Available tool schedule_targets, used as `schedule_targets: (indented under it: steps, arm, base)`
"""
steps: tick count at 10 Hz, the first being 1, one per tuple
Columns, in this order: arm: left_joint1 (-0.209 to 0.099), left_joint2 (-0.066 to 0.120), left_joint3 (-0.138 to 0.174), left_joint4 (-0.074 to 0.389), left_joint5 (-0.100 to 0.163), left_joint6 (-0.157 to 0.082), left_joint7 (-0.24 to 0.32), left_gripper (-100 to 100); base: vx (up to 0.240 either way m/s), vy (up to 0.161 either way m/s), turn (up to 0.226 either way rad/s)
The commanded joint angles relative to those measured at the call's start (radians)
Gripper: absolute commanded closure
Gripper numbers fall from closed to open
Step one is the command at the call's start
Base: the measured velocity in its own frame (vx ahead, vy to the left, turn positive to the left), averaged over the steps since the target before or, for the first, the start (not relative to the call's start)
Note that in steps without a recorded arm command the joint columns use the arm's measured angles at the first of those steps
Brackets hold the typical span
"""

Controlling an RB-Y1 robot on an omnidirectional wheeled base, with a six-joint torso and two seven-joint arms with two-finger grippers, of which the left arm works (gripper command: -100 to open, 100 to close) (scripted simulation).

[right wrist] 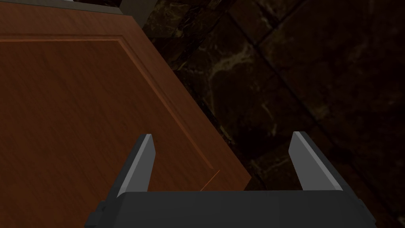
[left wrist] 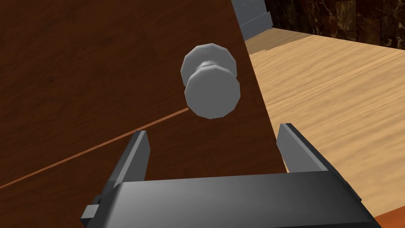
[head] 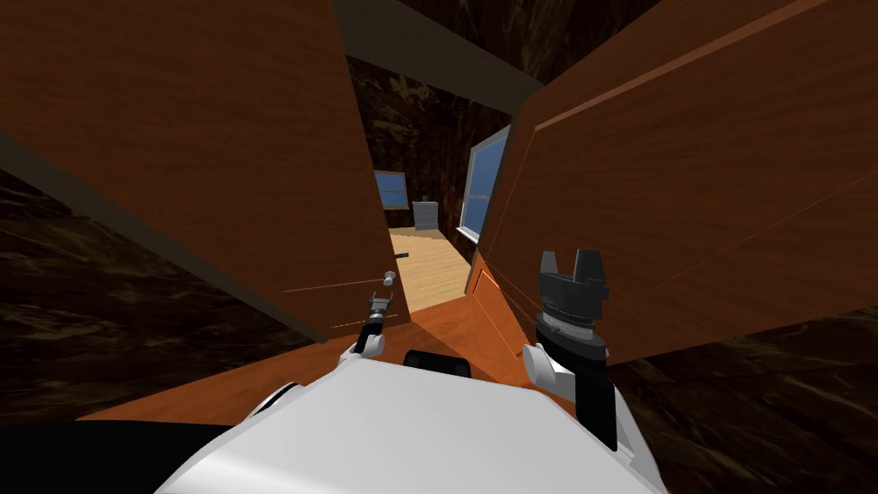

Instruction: Pull the door open

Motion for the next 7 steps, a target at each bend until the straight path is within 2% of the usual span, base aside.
schedule_targets:
  steps: [1,2,3,7]
  arm:
    - [-0.003,-0.006,-0.006,-0.005,0.017,0.004,0.049,-100]
    - [-0.005,-0.011,-0.011,-0.009,0.031,0.008,0.076,-100]
    - [-0.005,-0.011,-0.011,-0.009,0.031,0.008,0.087,-100]
    - [-0.013,-0.027,-0.029,-0.024,0.077,0.021,0.207,-100]
  base:
    - [-0.048,0.015,-0.021]
    - [-0.067,0.021,-0.037]
    - [-0.052,0.016,-0.015]
    - [-0.069,0.009,-0.027]
